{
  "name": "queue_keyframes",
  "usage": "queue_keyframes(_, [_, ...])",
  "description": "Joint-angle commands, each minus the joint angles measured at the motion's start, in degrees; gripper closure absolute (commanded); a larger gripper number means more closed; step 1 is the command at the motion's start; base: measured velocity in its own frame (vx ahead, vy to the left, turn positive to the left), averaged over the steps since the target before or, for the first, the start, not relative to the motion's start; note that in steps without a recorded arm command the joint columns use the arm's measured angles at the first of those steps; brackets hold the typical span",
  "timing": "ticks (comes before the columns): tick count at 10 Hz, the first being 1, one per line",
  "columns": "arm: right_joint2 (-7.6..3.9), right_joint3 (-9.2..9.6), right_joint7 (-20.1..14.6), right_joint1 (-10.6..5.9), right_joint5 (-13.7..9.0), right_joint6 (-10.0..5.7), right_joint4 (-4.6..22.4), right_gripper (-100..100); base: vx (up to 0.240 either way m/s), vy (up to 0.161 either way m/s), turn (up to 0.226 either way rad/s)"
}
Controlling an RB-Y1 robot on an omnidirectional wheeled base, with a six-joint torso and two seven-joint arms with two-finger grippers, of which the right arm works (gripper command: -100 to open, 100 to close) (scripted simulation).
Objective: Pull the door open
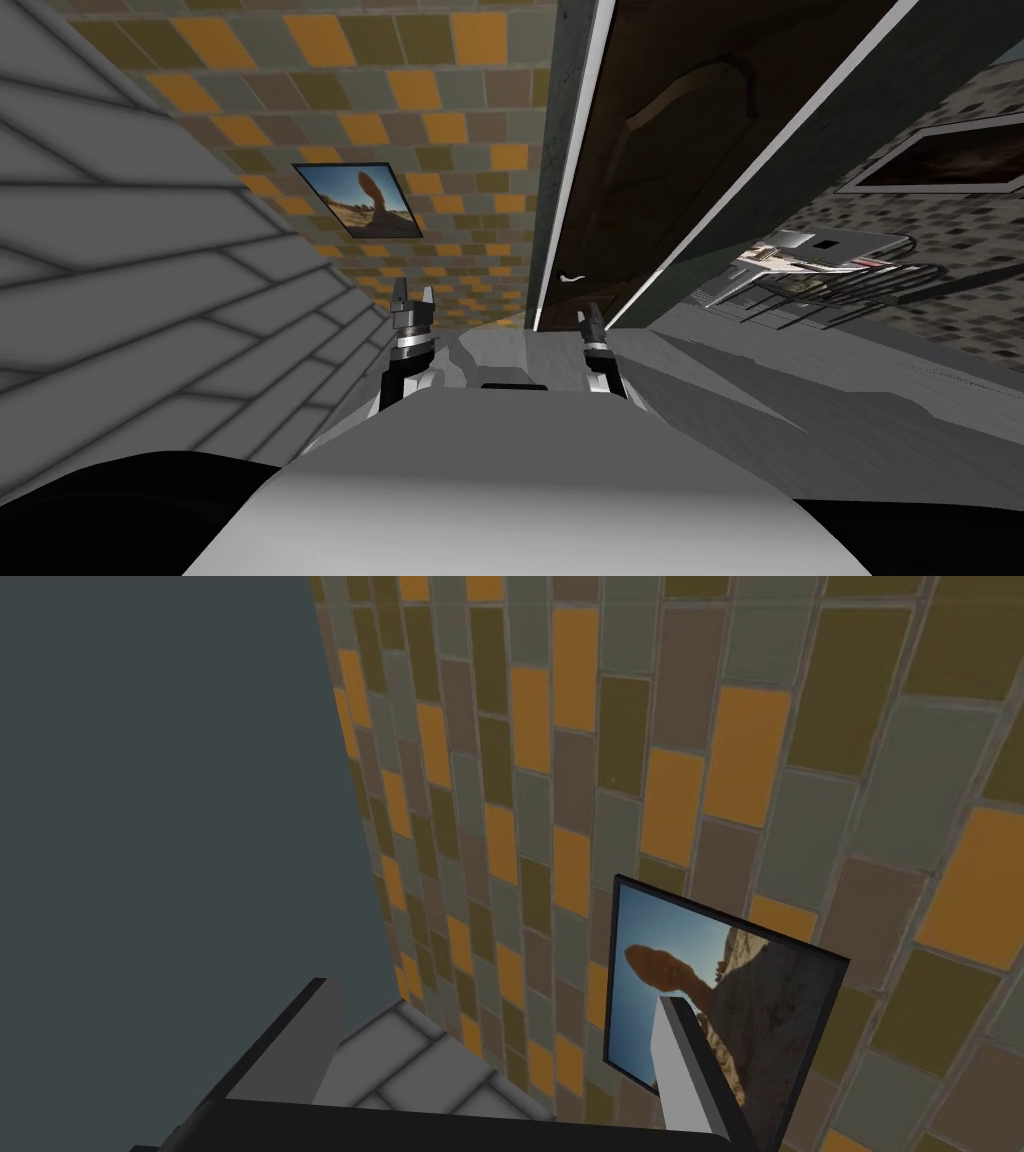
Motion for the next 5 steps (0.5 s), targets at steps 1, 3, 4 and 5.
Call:
queue_keyframes(1, [-0.49, -0.26, 0.0, -0.98, 0.0, -0.31, 2.7, -100, 0.104, -0.04, 0.055])
queue_keyframes(3, [-0.81, -0.42, 0.0, -1.49, 0.0, -0.5, 4.3, -100, 0.051, -0.035, 0.032])
queue_keyframes(4, [-1.13, -0.57, 0.0, -1.99, 0.0, -0.7, 5.8, -100, 0.069, -0.042, 0.069])
queue_keyframes(5, [-1.13, -0.57, 0.0, -1.99, 0.0, -0.7, 5.8, -100, 0.053, -0.036, 0.022])
